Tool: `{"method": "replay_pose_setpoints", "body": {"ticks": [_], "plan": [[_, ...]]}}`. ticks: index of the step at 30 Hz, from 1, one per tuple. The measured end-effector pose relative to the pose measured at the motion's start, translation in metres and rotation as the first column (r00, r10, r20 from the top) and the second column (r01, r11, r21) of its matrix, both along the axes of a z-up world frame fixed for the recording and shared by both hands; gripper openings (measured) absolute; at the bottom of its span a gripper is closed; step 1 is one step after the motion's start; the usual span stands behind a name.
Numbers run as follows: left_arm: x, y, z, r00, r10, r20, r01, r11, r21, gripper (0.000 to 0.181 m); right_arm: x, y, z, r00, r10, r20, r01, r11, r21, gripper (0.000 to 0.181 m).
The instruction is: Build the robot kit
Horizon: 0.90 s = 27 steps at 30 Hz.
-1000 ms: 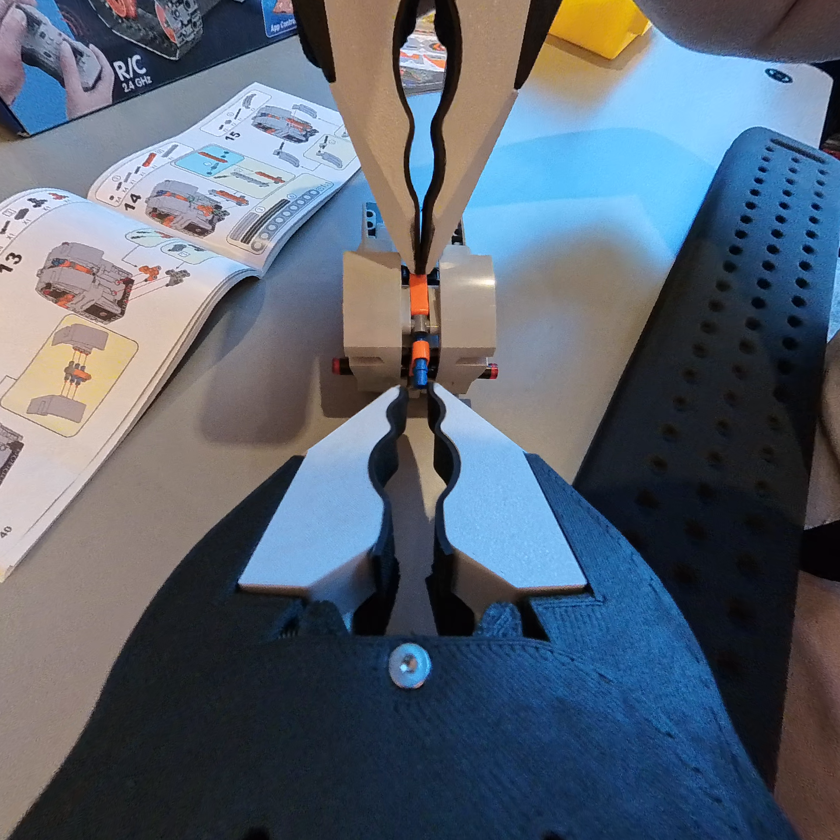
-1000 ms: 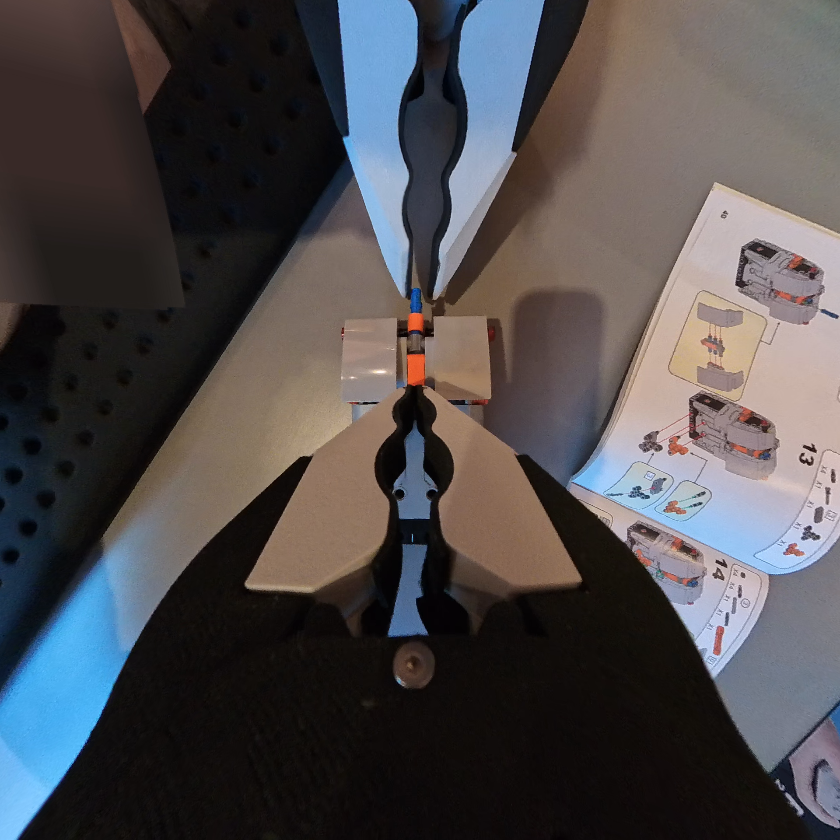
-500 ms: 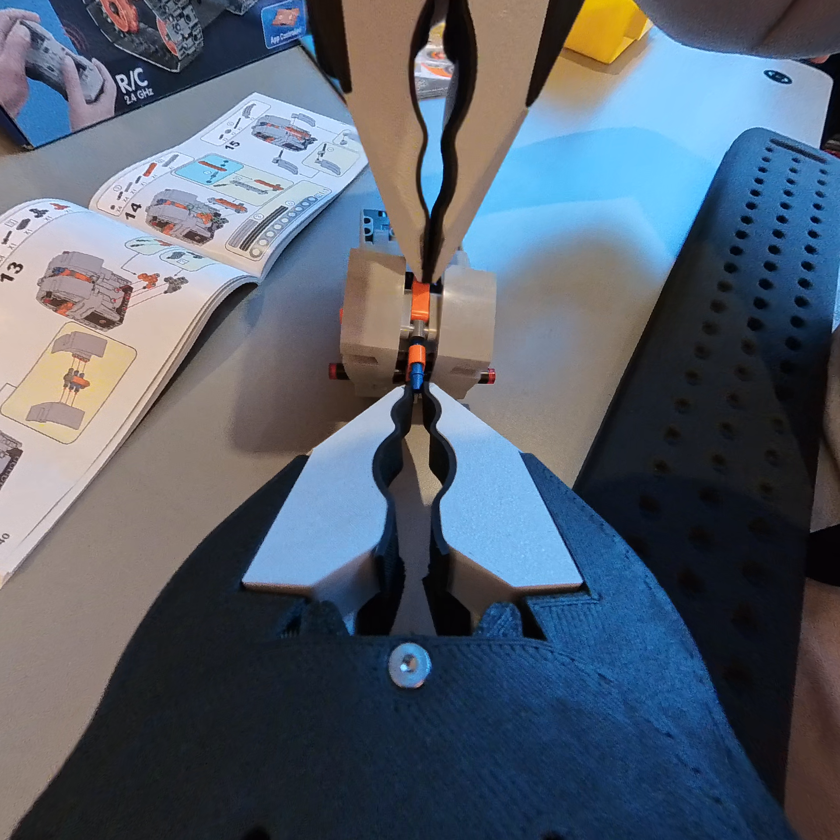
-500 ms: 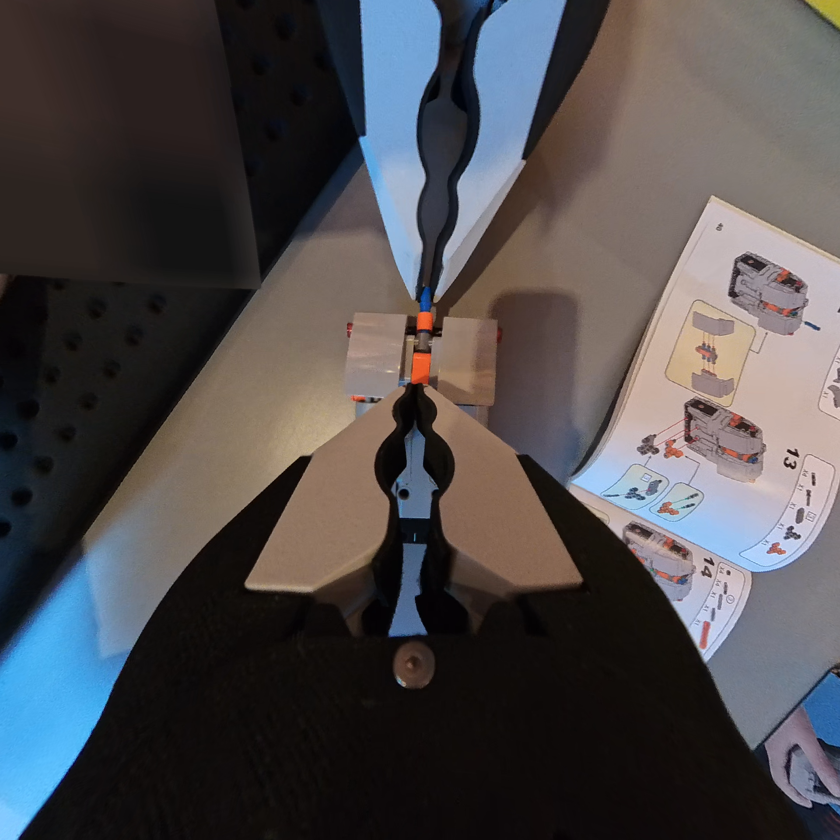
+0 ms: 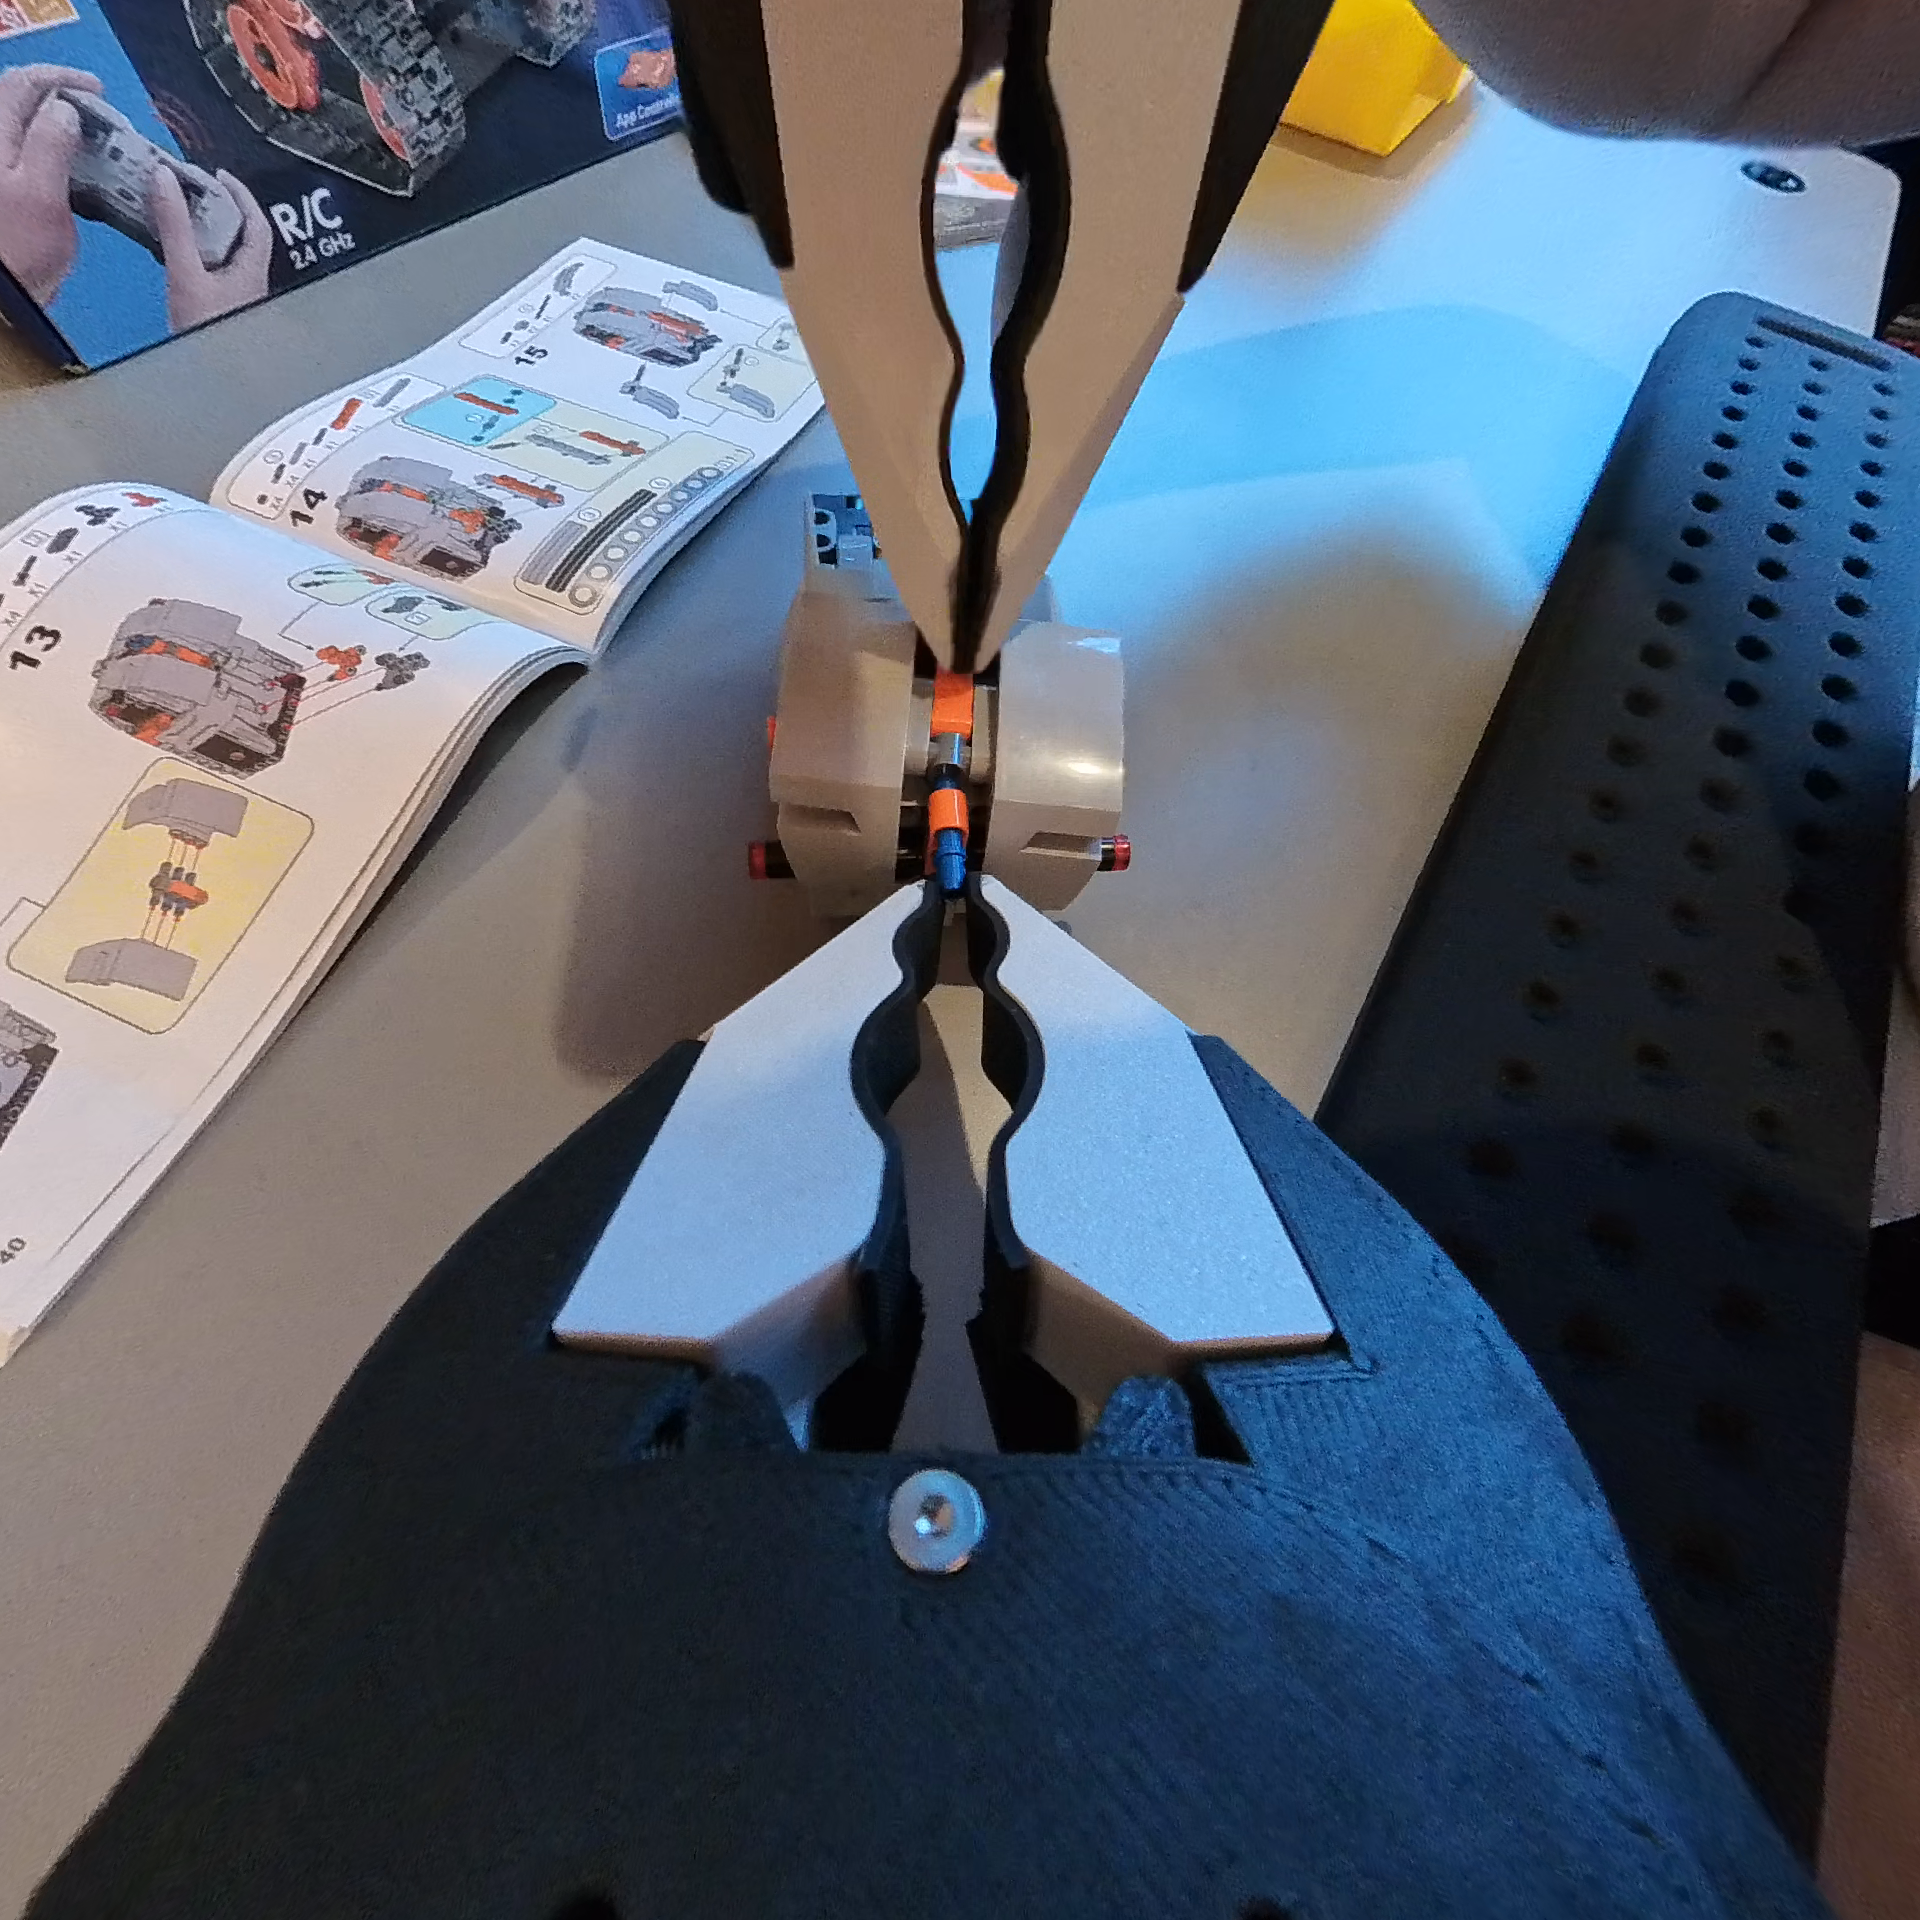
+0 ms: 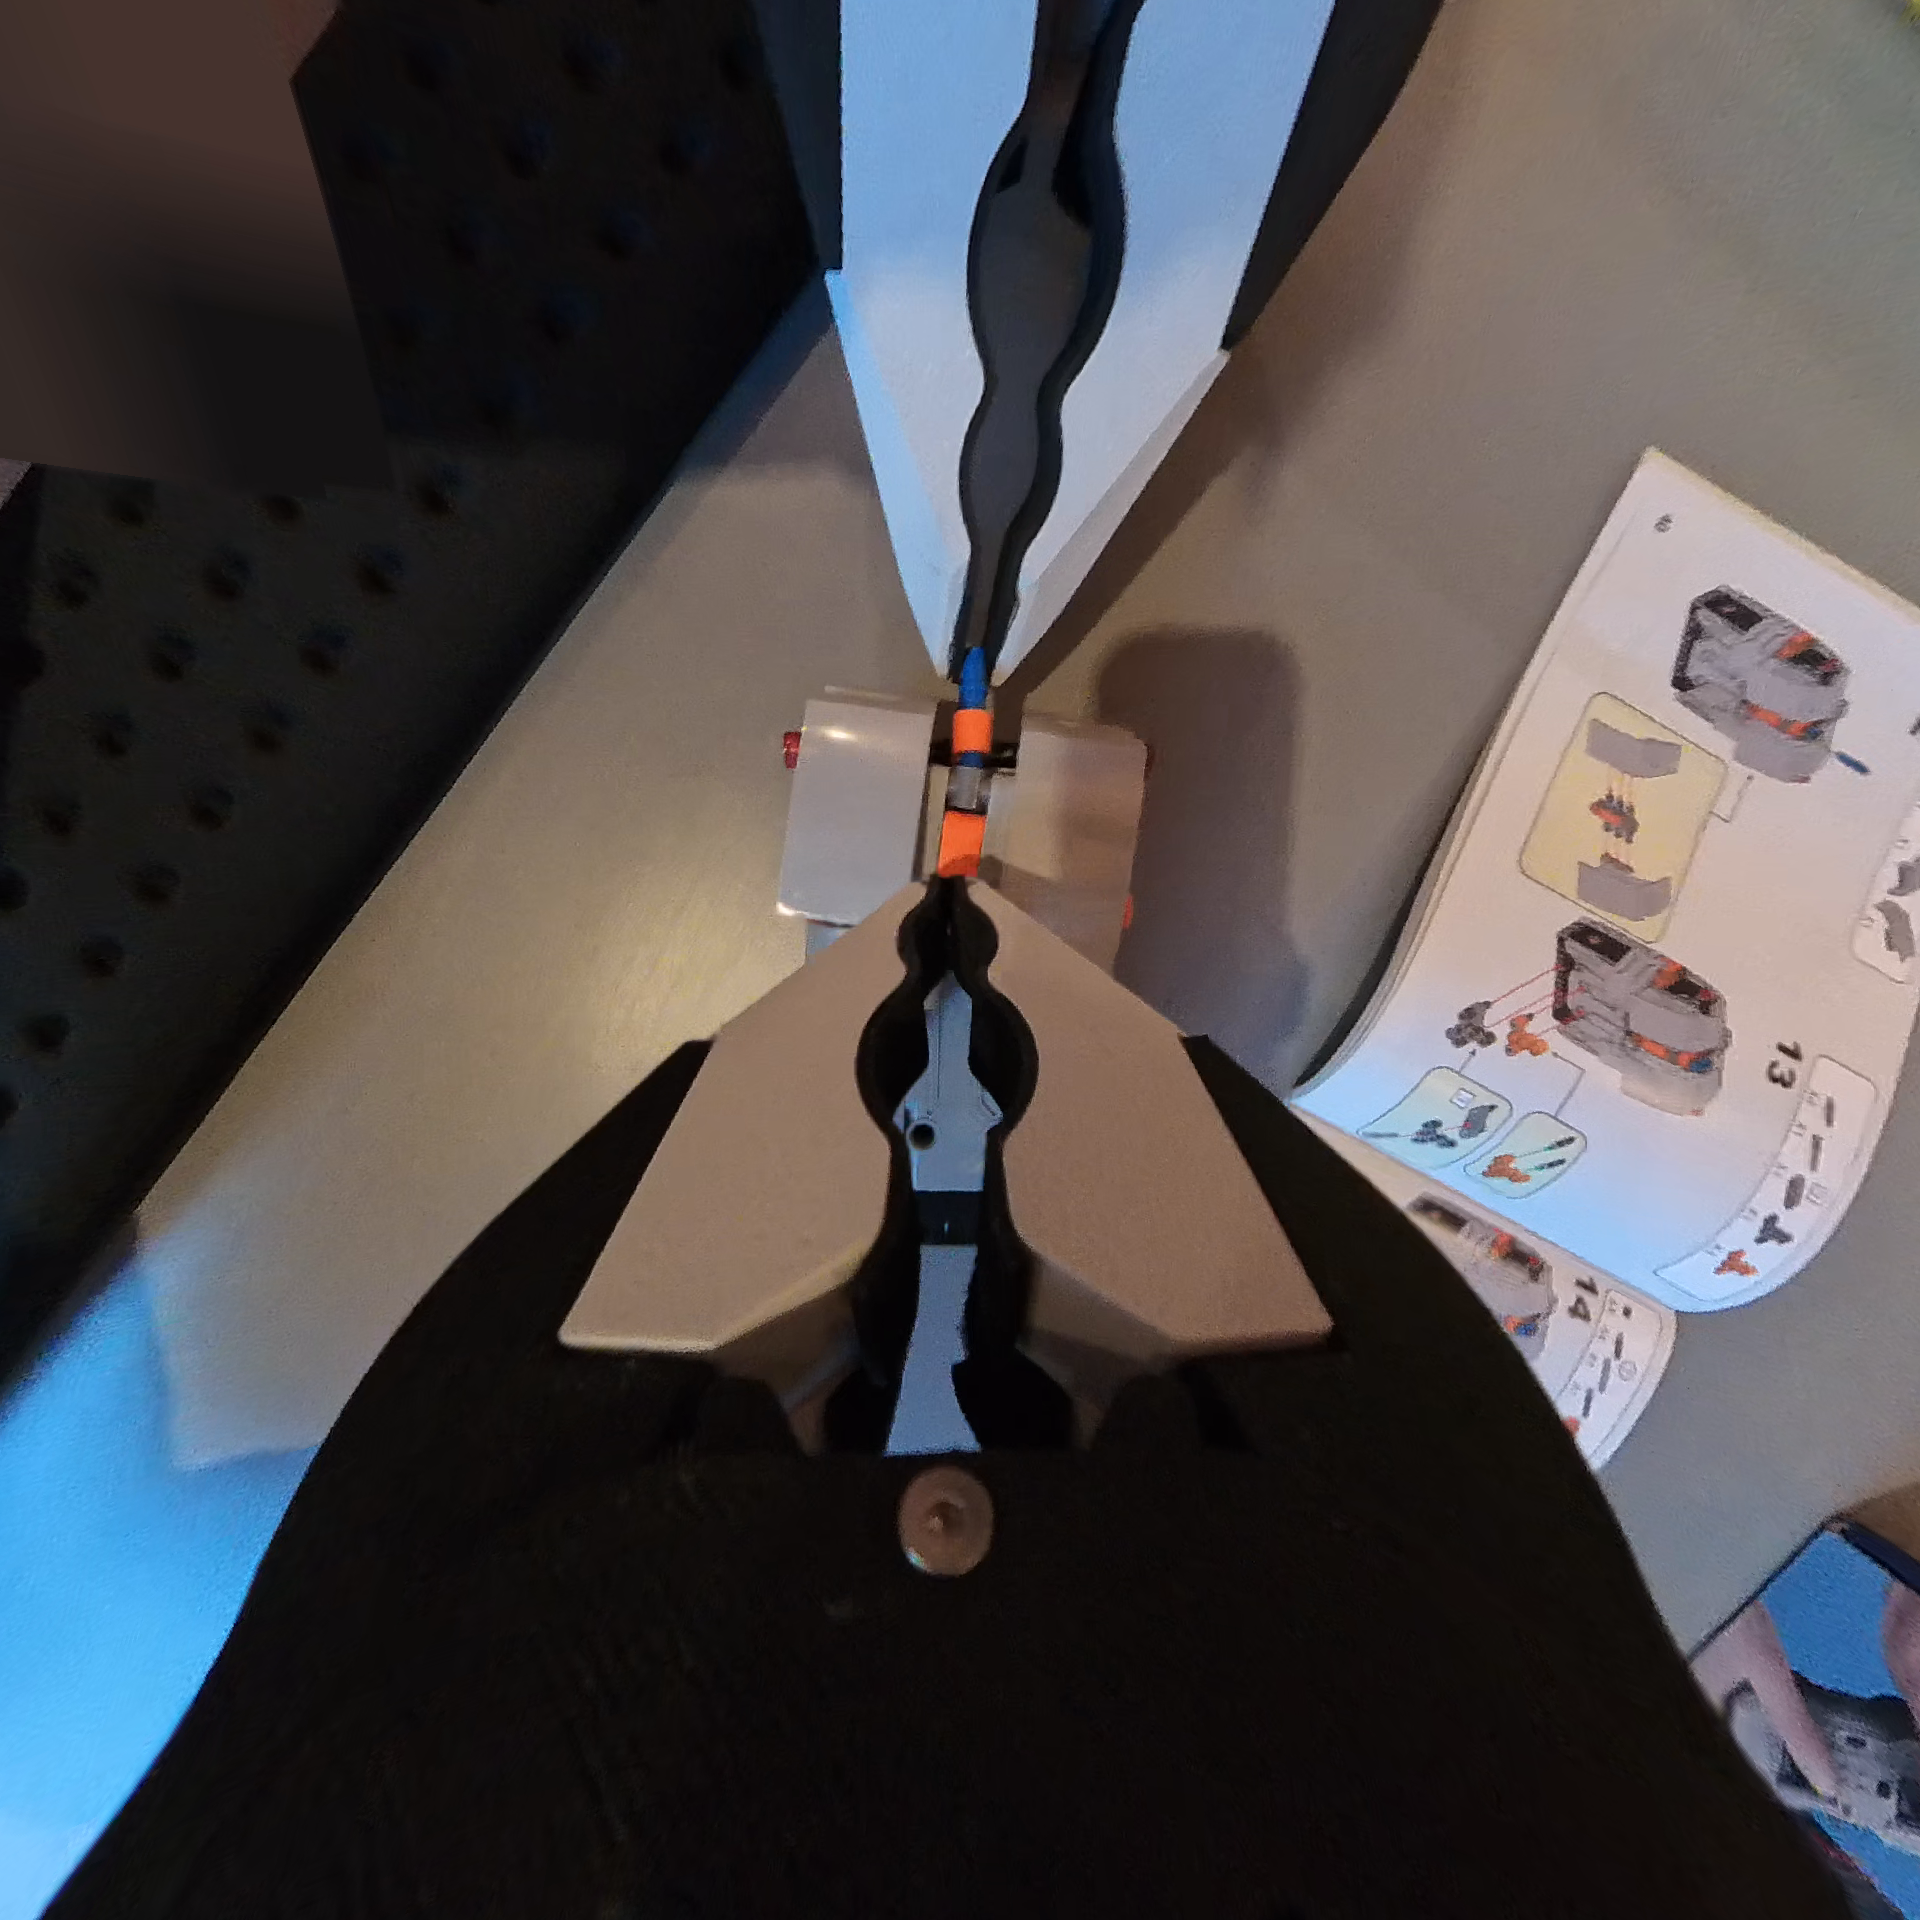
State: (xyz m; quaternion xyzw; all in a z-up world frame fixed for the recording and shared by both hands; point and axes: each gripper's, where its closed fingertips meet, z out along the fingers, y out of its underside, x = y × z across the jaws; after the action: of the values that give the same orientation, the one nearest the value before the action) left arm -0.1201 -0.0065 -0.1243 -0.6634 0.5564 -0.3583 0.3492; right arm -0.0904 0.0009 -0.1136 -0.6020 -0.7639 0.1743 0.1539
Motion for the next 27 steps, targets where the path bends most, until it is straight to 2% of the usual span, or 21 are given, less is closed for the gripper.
{"method": "replay_pose_setpoints", "body": {"ticks": [5, 12, 17, 23, 27], "plan": [[-0.001, 0.002, 0.0, 1.0, 0.009, 0.002, -0.009, 1.0, -0.001, 0.002, -0.003, 0.002, 0.001, 0.998, 0.057, 0.004, -0.057, 0.997, 0.056, 0.0], [0.001, -0.002, -0.001, 1.0, -0.018, 0.002, 0.018, 1.0, -0.004, 0.002, -0.012, -0.001, 0.001, 0.993, 0.072, -0.093, -0.071, 0.997, 0.006, 0.0], [0.001, 0.0, 0.0, 1.0, -0.011, 0.014, 0.011, 1.0, -0.013, 0.002, -0.009, 0.0, 0.002, 0.991, 0.092, -0.099, -0.09, 0.996, 0.03, 0.0], [-0.001, 0.002, 0.001, 1.0, 0.001, 0.021, -0.001, 1.0, -0.025, 0.009, 0.01, 0.013, 0.021, 0.984, -0.024, -0.179, 0.019, 0.999, -0.029, 0.0], [-0.002, 0.001, 0.004, 1.0, -0.007, 0.027, 0.008, 1.0, -0.027, 0.007, 0.0, 0.012, 0.022, 0.961, -0.114, -0.252, 0.092, 0.991, -0.097, 0.007]]}}
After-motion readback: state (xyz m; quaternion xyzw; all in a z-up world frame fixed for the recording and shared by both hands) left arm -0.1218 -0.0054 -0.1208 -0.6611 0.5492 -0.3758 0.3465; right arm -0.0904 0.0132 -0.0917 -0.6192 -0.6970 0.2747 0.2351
